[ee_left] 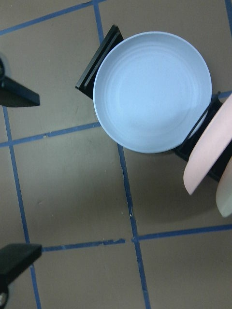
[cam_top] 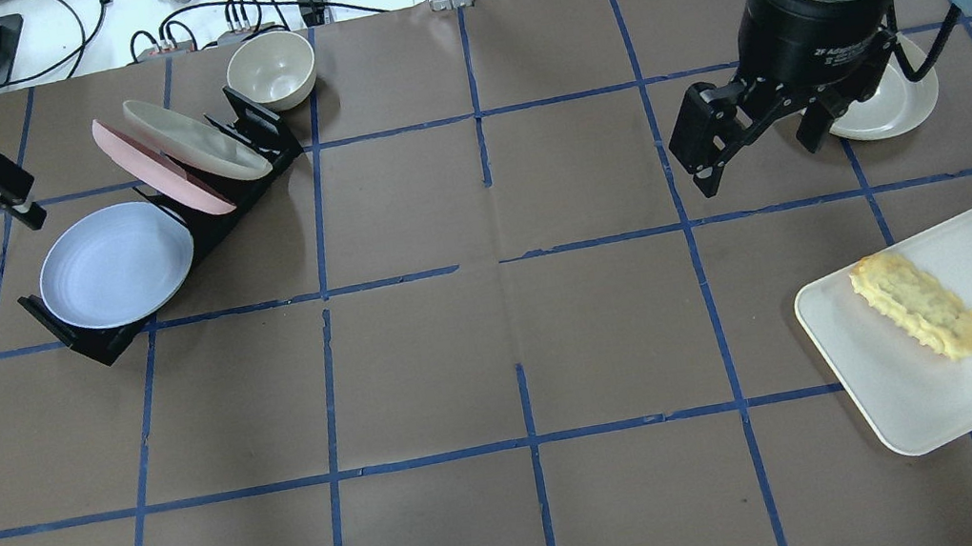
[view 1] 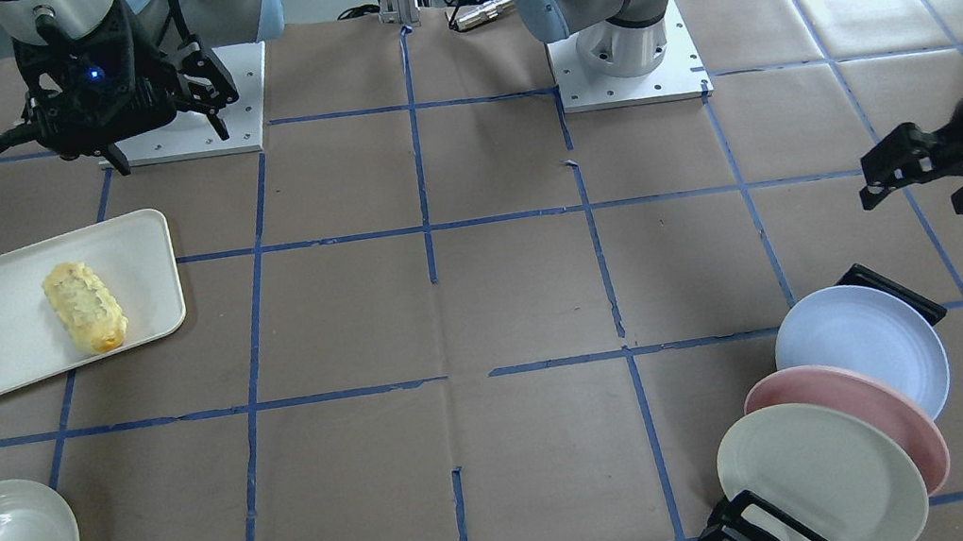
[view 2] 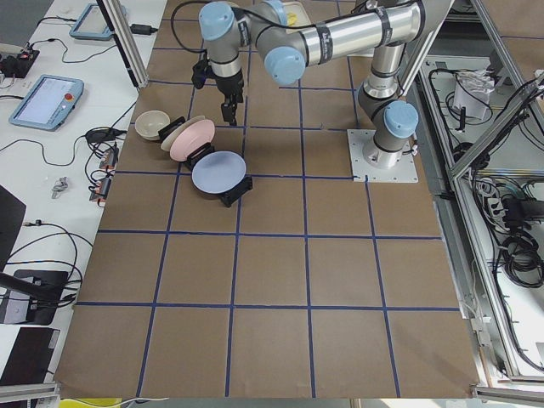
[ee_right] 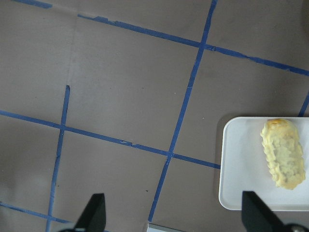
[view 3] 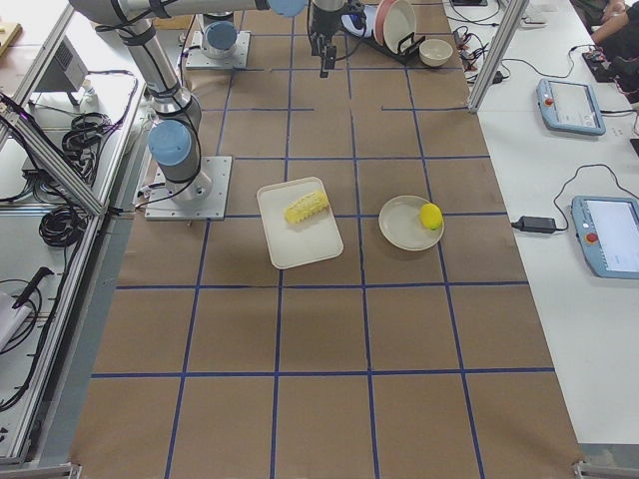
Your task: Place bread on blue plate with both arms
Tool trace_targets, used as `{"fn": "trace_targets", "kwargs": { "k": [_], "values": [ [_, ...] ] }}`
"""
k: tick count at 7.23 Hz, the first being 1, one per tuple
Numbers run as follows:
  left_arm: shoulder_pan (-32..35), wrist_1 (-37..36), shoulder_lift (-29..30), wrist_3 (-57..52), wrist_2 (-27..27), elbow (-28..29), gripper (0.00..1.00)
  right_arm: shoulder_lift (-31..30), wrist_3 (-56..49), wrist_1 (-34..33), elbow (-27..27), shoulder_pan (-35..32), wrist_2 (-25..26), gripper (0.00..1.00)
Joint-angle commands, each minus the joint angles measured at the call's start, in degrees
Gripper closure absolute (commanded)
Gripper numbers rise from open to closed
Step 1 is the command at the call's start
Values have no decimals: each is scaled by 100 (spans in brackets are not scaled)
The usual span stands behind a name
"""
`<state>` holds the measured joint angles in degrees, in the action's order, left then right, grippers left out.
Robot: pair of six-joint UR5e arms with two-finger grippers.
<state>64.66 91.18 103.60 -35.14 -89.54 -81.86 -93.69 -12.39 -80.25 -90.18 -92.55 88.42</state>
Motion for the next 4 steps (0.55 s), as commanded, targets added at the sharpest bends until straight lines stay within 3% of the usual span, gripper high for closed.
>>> {"fn": "trace_targets", "kwargs": {
  "k": [1,3,4],
  "values": [
    [-610,-4,1165,-746,41,842,0,0,0,0,0,0,0,0],
    [-761,58,2308,-984,462,1653,0,0,0,0,0,0,0,0],
    [-788,75,2723,-994,646,1778,1,0,0,0,0,0,0,0]
  ]
}}
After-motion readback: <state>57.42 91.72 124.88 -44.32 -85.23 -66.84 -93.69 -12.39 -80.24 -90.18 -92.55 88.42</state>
